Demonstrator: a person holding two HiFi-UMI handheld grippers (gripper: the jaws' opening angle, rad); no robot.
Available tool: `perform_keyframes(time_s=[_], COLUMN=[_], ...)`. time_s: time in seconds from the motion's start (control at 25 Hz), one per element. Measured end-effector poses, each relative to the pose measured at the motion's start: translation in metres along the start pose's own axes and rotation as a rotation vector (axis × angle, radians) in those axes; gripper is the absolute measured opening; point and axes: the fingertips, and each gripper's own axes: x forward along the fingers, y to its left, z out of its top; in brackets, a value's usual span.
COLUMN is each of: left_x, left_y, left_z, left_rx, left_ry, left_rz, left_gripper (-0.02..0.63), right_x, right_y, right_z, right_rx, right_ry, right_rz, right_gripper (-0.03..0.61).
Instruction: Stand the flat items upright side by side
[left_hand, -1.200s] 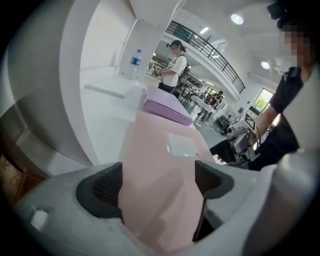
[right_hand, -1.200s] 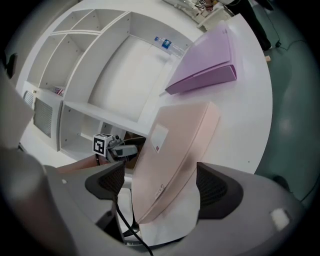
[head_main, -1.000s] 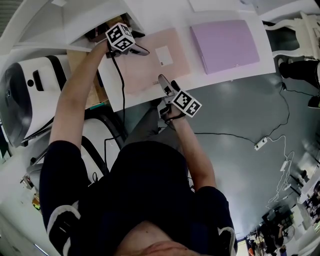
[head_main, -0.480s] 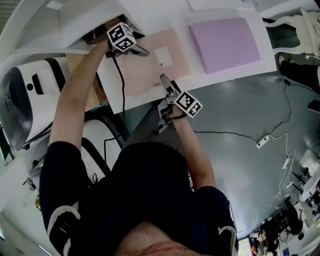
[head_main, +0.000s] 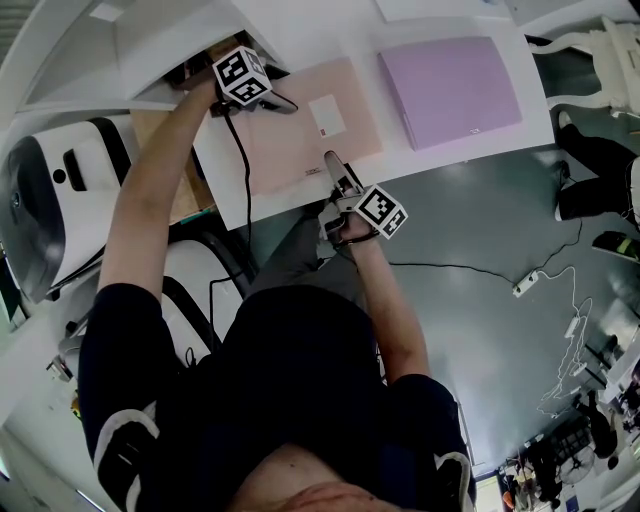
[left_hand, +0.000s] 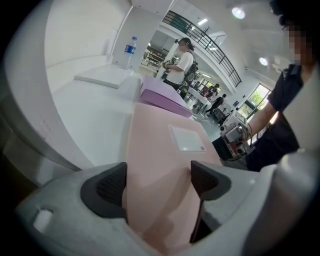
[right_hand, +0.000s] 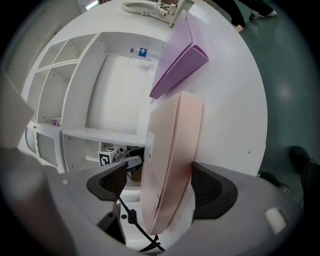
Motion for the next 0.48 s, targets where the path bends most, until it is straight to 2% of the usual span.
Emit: perform_keyframes(time_s=[0.2,0.32,0.48], left_x=[-0.0018,0.0003,-0.0002], left_y=[-0.0031,-0.0087,-0.0080], left_z=[-0.0027,-0.0022,-0.0007], left_rx=[-0.004,0.004,-0.002], left_ry=[0.010,0.013,0.004], left_rz=[-0.020,-0.038,-0.039], left_gripper=[0.391,0.379,0.377], right_x=[-0.0051,-0.0060,-0.0044], right_y=[-0.0044,-0.0029,-0.0027], right_z=[0.0037,0.0067,0.0068], right_rx=[0.070,0.091,0.072], right_ry=[-0.041,-0.052,-0.029], right_rz=[0.032,0.040,0.033], right_gripper=[0.365,0.373,0.368])
